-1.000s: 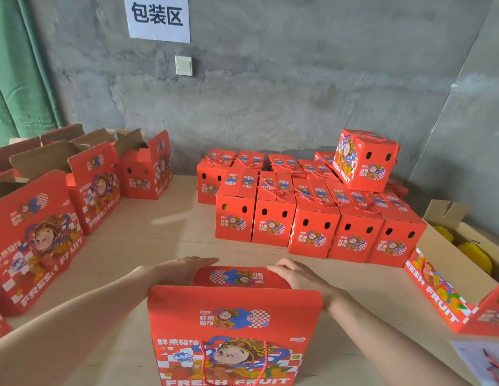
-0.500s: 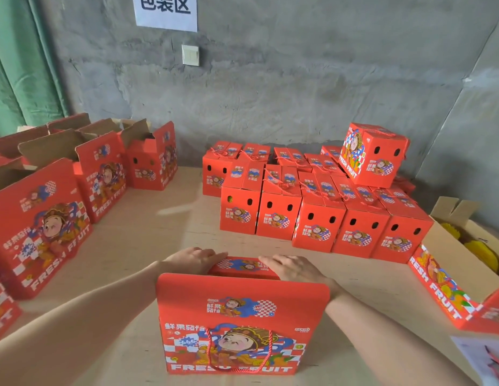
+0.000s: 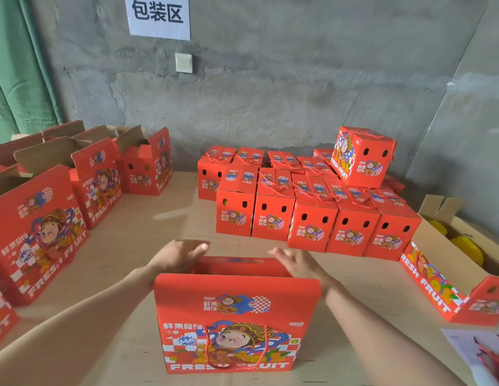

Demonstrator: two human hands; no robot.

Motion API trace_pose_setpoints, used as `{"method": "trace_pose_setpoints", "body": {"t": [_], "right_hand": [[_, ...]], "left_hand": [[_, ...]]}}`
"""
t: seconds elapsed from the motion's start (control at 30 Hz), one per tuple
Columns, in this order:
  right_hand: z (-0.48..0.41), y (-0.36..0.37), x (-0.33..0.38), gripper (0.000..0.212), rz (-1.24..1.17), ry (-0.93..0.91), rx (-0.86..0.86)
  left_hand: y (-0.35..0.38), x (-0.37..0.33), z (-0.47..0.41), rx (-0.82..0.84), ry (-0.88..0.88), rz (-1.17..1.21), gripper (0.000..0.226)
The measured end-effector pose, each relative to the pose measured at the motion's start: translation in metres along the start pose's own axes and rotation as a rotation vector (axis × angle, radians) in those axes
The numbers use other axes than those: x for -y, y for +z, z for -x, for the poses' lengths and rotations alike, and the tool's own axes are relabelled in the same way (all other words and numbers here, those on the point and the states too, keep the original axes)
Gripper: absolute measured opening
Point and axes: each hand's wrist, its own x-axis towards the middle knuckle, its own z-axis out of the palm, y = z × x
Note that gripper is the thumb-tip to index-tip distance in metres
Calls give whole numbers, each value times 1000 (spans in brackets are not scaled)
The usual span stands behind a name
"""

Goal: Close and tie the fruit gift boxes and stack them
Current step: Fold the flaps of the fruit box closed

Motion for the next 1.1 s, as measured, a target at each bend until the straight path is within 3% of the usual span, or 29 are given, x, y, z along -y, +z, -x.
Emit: {"method": "trace_pose_setpoints", "body": {"t": [0.1, 0.17, 0.23, 0.33, 0.4, 0.47, 0.53, 0.67, 0.87, 1.1], "right_hand": [[24, -11, -17, 56, -420, 44, -352], [41, -3, -27, 53, -640, 53, -483], [60, 15, -26, 60, -769, 14, -475], [81, 33, -21, 76, -866, -64, -364], [87, 38, -20, 82, -828, -111, -333], [89, 40, -15, 55, -752, -96, -365], [86, 44, -8, 34, -643, -90, -445], [73, 47, 1, 21, -364, -144, -626], [60, 57, 0, 23, -144, -108, -703], [57, 64, 0, 16, -54, -128, -772]], "left_hand": [[-3, 20, 18, -430, -134, 376, 43], [0, 27, 34, -536, -147, 692, 27], [6, 25, 52, -544, -181, 976, 40], [18, 20, 78, -358, -214, 1262, 68], [29, 15, 91, -267, -206, 1215, 72], [38, 7, 97, -285, -221, 1100, 66], [41, -4, 97, -400, -221, 987, 53], [39, -14, 85, -640, -146, 690, 15], [44, -6, 71, -659, -209, 392, 21], [49, -8, 75, -619, -228, 423, 29]]}}
